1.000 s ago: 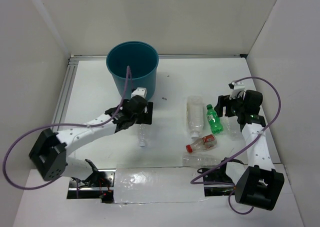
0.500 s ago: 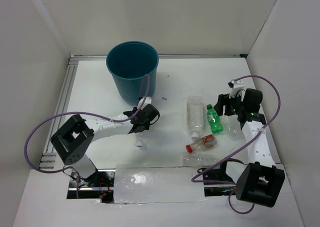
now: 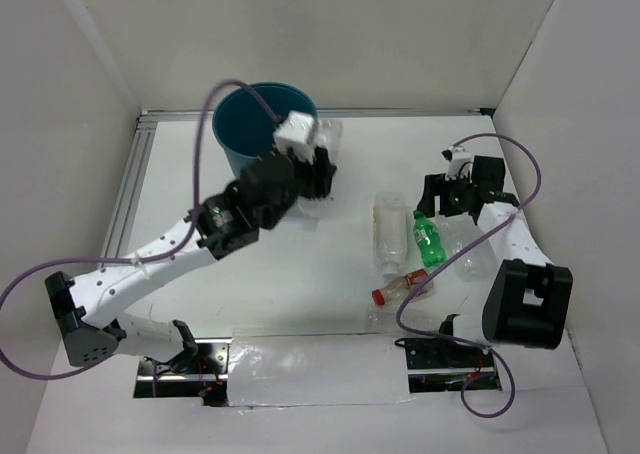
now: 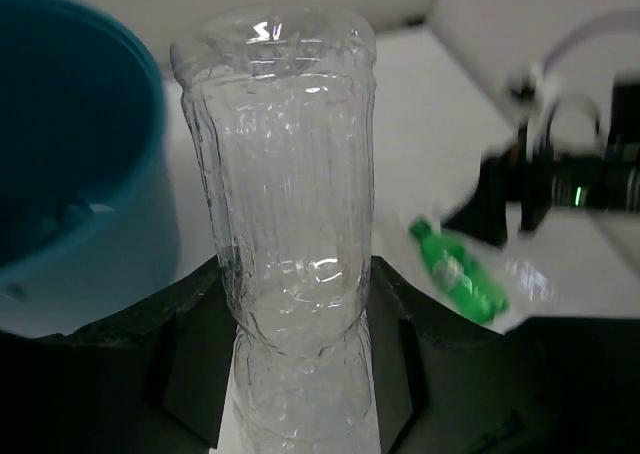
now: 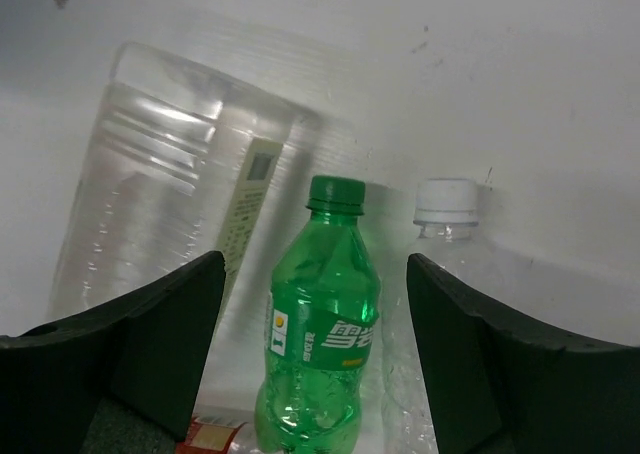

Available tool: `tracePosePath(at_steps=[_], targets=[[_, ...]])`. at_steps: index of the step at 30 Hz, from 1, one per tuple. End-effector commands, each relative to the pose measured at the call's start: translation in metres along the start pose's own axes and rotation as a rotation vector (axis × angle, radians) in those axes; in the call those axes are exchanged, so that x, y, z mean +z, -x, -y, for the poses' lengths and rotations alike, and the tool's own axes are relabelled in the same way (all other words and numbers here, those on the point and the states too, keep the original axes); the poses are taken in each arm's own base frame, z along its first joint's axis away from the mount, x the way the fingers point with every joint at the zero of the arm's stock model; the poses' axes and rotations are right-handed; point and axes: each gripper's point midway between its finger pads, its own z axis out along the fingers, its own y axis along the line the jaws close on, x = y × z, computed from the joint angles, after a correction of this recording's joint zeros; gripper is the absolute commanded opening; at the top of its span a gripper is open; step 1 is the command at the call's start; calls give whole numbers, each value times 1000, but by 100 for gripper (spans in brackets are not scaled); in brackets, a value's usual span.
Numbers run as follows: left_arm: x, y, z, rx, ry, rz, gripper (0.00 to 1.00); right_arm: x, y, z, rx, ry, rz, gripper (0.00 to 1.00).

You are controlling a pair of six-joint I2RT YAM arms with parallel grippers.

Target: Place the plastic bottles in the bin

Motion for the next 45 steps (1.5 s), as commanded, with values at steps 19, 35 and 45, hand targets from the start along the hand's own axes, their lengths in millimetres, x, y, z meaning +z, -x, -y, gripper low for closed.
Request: tracePosePath(at_steps=[19,35,45], targets=[[118,110,-242,-115,601,223,81,1,-41,-22,-102,18,-189,69],[39,89,-68,124,222,215,100,26,-104,6,-49,-111,-494,71],[-41,-140,57,232,-386,-199,100,4,-35,-4,-129,14,-361,12]])
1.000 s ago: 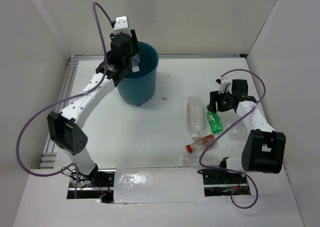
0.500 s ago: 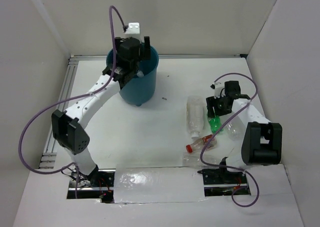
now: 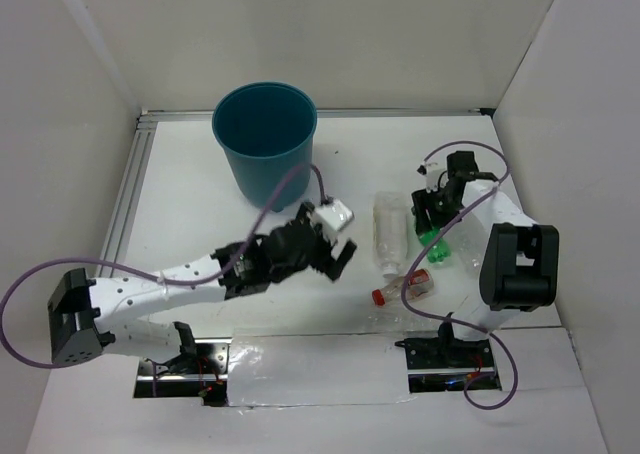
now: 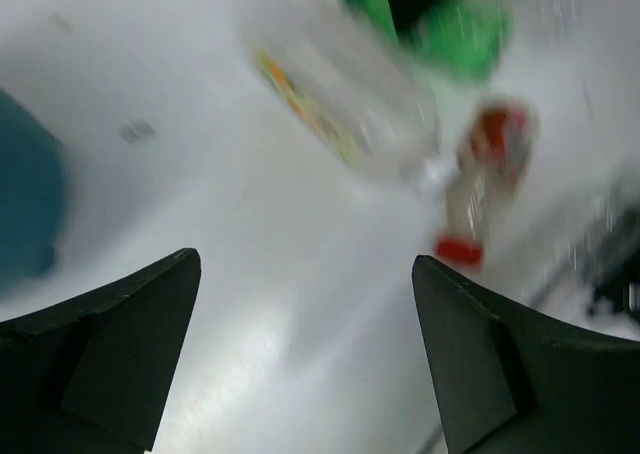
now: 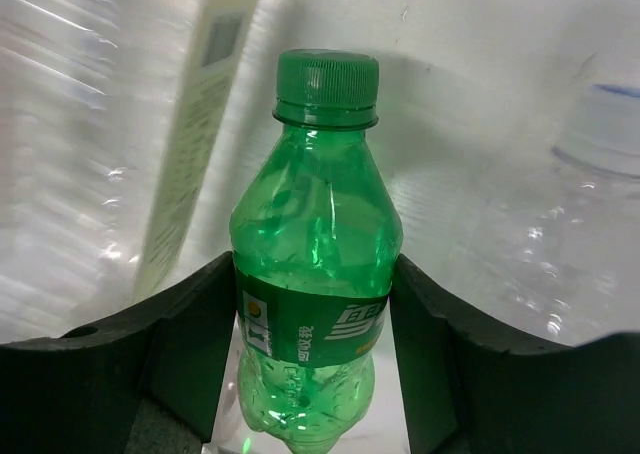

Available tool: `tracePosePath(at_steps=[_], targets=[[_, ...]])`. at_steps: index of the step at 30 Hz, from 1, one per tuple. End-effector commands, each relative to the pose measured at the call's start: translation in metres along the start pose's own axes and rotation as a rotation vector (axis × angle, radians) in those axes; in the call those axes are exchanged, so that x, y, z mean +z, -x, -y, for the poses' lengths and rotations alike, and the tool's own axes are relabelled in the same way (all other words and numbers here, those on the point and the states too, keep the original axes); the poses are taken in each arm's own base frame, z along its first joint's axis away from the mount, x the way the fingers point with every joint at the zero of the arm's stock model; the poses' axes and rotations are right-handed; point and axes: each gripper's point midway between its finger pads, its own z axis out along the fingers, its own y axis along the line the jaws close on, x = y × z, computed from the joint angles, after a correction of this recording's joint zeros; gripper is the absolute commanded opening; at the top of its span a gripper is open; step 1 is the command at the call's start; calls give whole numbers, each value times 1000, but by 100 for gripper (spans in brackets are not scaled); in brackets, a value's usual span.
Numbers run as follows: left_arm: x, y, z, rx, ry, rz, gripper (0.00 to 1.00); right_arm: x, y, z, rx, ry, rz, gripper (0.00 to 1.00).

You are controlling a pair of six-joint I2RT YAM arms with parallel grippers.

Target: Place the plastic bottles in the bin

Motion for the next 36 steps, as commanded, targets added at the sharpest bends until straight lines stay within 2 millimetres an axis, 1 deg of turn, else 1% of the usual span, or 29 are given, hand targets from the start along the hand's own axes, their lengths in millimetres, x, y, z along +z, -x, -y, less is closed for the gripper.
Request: tracePosePath(at_steps=[1,2,3,4,5,6,7,9,10,13,14,15,16,17,18,19,20,21,22,24,25,26,28,29,32,33,34,35,36], targets=[[-26,-45,51,5,-241,-41,100,-59,66,-1,-112,45,171,11],[-30,-70,60,3,-285,-51,100,-74,80,-1,-130,57,206,11],[-39,-72,65,-4,-328,-23,100,-107,121,-8,-197,83,333,11],[-41,-78,66,-9,-348,-12,100,-120,139,-12,-218,103,383,11],[-44,-101,68,1,-367,-32,100,-133,160,-23,-260,128,436,11],[-45,-96,71,-13,-388,10,100,-140,178,-37,-295,188,480,11],[-47,-102,74,-10,-399,11,100,-171,211,-46,-350,187,585,11],[-47,-116,78,-8,-413,-19,100,-191,250,-75,-435,251,703,7],[-44,-125,83,3,-421,-40,100,-216,269,-110,-494,338,792,7],[-41,-137,90,20,-428,-71,100,-254,307,-167,-598,493,985,5],[-41,-135,94,33,-438,-62,100,-264,314,-186,-627,535,1032,5],[-40,-138,95,36,-437,-70,100,-272,319,-218,-667,598,1071,5],[-39,-138,97,38,-438,-67,100,-274,331,-235,-709,634,1130,5],[-39,-139,102,40,-448,-64,100,-285,337,-252,-721,670,1164,5],[-41,-140,104,45,-449,-63,100,-270,341,-282,-752,729,1153,5],[-39,-143,103,49,-438,-71,100,-269,347,-297,-759,735,1164,5],[-40,-147,106,57,-437,-77,100,-291,353,-312,-795,733,1220,4],[-39,-146,104,68,-427,-73,100,-291,351,-337,-817,770,1223,4],[-43,-148,111,77,-440,-72,100,-271,356,-346,-804,797,1193,4],[-42,-145,114,77,-439,-63,100,-275,360,-368,-807,822,1218,6],[-42,-147,117,93,-440,-60,100,-267,361,-374,-801,837,1203,8],[-41,-147,116,93,-431,-58,100,-242,367,-373,-756,833,1161,12],[-40,-153,119,110,-437,-68,100,-224,367,-379,-728,847,1124,33],[-39,-148,121,119,-440,-55,100,-212,365,-379,-716,849,1092,63],[-35,-141,124,151,-443,-34,100,-194,369,-370,-681,821,1055,83],[-33,-141,127,166,-454,-36,100,-202,368,-370,-677,824,1063,86],[-33,-137,127,188,-455,-27,100,-212,374,-355,-668,799,1085,86],[-32,-141,128,208,-463,-35,100,-217,375,-348,-653,793,1085,89],[-31,-140,131,222,-477,-34,100,-232,376,-340,-655,778,1111,90]])
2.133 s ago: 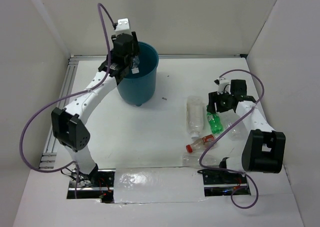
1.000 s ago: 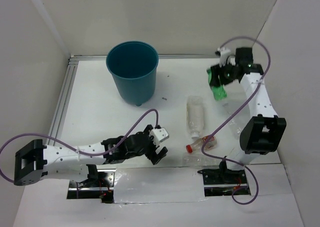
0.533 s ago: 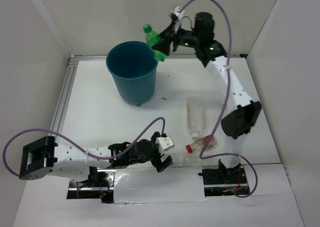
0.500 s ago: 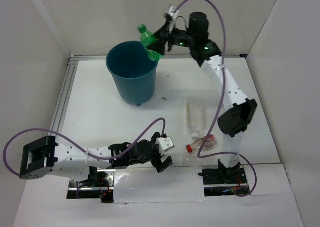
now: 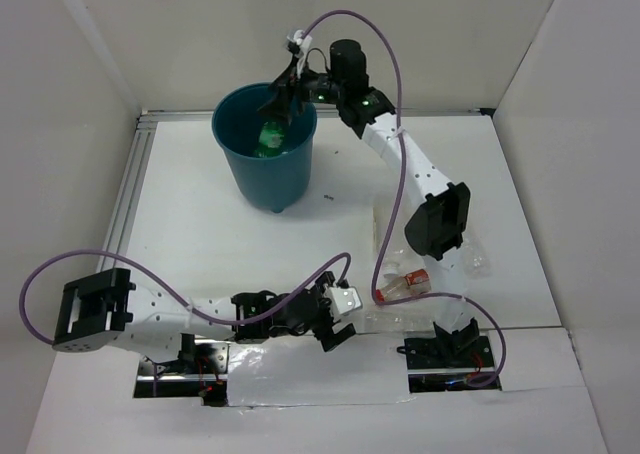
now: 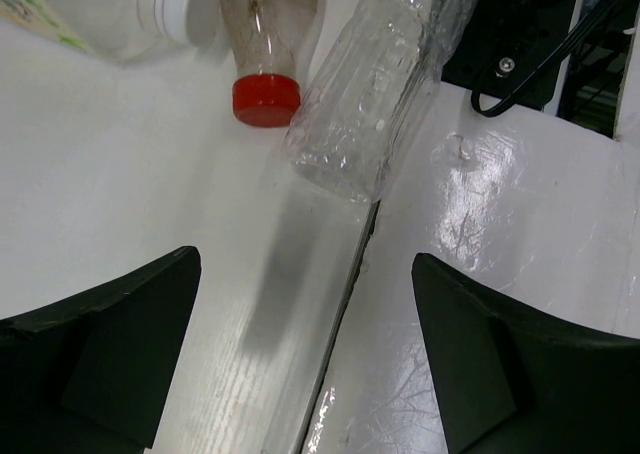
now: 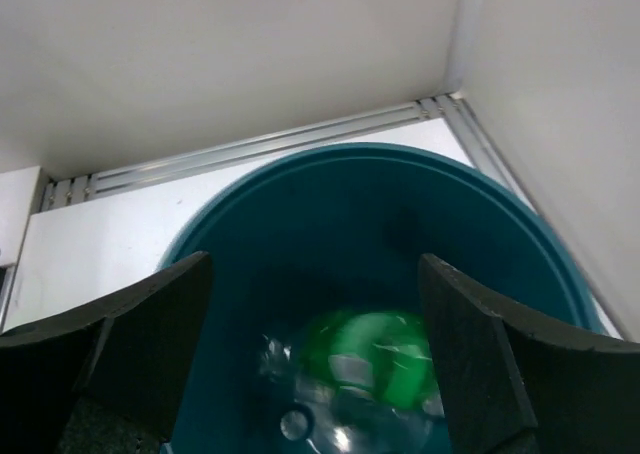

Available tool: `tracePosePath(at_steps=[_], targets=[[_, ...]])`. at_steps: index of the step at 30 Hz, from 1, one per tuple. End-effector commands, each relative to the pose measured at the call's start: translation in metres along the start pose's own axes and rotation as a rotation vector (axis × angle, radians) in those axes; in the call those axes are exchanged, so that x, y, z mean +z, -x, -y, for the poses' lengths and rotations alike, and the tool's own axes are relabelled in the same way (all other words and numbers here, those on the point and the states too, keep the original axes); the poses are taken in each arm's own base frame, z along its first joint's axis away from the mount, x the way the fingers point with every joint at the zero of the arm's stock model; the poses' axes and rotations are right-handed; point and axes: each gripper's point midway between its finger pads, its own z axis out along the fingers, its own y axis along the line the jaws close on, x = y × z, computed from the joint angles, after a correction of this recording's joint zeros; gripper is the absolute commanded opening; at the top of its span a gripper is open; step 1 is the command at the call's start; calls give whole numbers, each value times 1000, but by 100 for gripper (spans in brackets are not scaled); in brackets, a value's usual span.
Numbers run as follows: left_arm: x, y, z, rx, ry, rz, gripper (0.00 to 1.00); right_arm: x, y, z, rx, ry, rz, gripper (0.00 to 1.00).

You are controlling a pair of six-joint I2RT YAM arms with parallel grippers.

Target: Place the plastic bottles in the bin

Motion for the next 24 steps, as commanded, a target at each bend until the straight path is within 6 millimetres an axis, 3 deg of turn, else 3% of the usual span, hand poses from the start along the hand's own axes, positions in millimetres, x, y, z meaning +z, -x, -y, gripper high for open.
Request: tracePosePath(at_steps=[1,3,4,5,6,7,8,9,10,11,12,13,14,15,16,17,18,19,20,21,22,24], targets=[[6,42,5,78,-19,119,100,-52,72,18,-86,-98,110,90],[10,40,8,102,-41,109,100,-76,82,24,-70,-147,105,90],[10,45,8,124,-40,120,100,-86,74,30,-46,-168,84,90],[12,47,11,125,-53,119,100,-107,71,45,-45,-215,70,90],[12,47,11,140,-53,120,100,-126,78,43,-35,-248,62,88],[17,46,13,151,-64,110,100,-139,60,53,1,-287,25,81],[19,50,16,164,-80,111,100,-168,52,70,27,-351,8,72],[20,49,17,166,-80,99,100,-191,58,63,34,-377,6,57],[22,50,18,179,-89,100,100,-208,48,65,56,-403,-17,40],[26,50,21,181,-100,89,100,-237,12,79,125,-464,-72,22],[29,46,20,193,-99,78,98,-254,-3,78,154,-493,-102,4],[31,49,21,193,-99,81,98,-274,-12,66,186,-520,-137,4],[34,44,21,212,-99,68,98,-290,-56,63,241,-534,-212,7],[36,47,21,222,-98,70,98,-314,-76,63,283,-572,-240,14],[43,42,22,225,-99,53,98,-331,-87,49,314,-594,-265,33],[46,42,19,243,-86,49,98,-343,-103,42,324,-589,-290,39],[51,50,19,259,-76,65,98,-363,-141,32,418,-614,-323,44],[60,47,17,288,-67,49,100,-382,-161,11,469,-635,-334,49],[60,47,17,288,-67,49,100,-381,-160,11,454,-621,-333,49],[64,50,19,325,-77,58,100,-386,-184,-3,512,-615,-350,50],[68,57,20,339,-76,69,100,-398,-187,-11,524,-639,-343,50],[80,47,25,401,-110,39,100,-405,-206,-25,552,-640,-354,53]])
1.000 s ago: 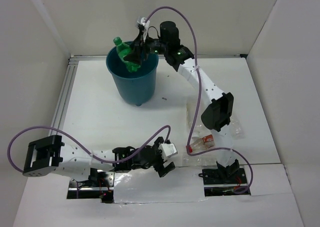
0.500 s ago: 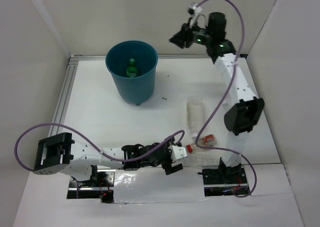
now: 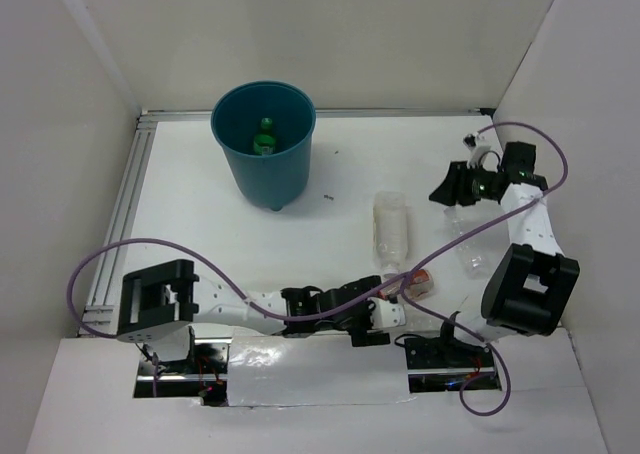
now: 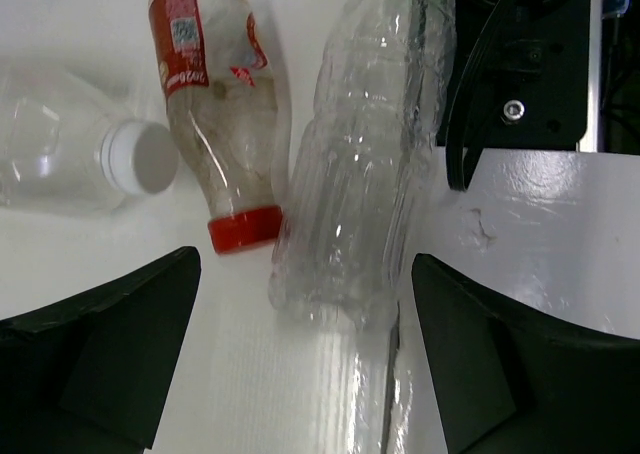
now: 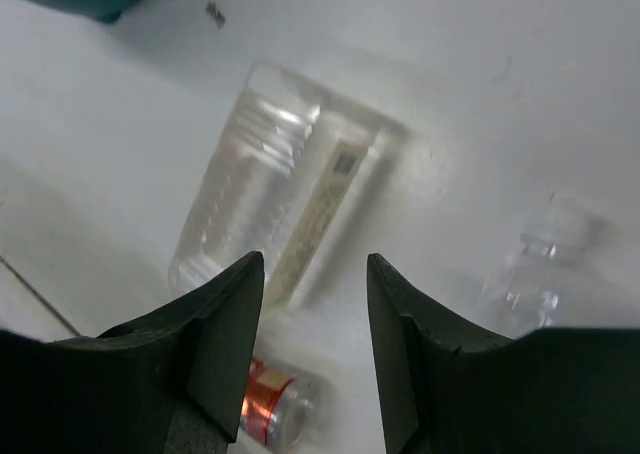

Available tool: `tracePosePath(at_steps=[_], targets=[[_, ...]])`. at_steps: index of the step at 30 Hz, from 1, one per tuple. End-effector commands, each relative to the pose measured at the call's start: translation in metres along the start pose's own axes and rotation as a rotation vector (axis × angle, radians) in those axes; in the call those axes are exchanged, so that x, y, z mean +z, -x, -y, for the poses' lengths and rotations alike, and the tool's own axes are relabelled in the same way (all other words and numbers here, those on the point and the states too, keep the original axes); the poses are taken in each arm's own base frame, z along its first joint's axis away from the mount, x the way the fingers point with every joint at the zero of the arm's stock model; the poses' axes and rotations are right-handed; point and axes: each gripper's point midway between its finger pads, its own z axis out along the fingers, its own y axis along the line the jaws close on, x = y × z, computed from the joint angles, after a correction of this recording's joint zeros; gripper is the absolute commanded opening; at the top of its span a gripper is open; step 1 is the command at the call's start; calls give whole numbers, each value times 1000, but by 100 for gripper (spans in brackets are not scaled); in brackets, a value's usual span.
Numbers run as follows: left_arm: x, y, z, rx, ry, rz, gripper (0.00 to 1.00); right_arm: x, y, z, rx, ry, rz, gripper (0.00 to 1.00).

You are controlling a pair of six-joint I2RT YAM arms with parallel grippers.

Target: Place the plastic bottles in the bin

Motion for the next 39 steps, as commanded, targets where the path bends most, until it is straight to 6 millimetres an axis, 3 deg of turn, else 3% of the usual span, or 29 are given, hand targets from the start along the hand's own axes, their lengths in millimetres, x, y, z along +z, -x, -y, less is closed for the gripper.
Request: tracePosePath(at_steps=[1,5,10,15,17,20,23,25,28,30,32,33,37,39], targets=[[19,31,1,123,-32,78,100,-24,-19,-13,-38,33,19,53],[36,16,8,154,-101,33,100,-37,-34,-9,-18,17,21,54],[42,2,20,138,-185,-15,80,-46,-41,-2,-5,20,22,54],[44,-22,29,100,-209,-72,76,-39,-52,4,40,50,5,54],[43,-27,30,88,-211,-82,68,-35,-61,4,65,59,-10,56],[41,-33,33,75,-224,-99,58,-34,-64,5,66,51,-16,70],[41,-39,37,56,-236,-119,57,-33,-69,7,75,44,-28,80],[41,-47,41,45,-249,-136,68,-33,-69,7,75,44,-28,82],[40,-52,42,24,-249,-147,73,-33,-68,5,75,53,-22,82],[39,-57,40,25,-232,-161,60,-33,-67,4,75,61,-18,84],[40,-55,36,27,-213,-155,40,-33,-66,2,75,69,-13,84],[38,-53,34,28,-201,-155,11,-34,-64,2,74,68,-12,82],[27,-33,19,0,-125,-110,1,-41,-52,-6,76,124,41,75],[16,-16,8,-10,-77,-69,0,-47,-43,-15,52,171,88,71]])
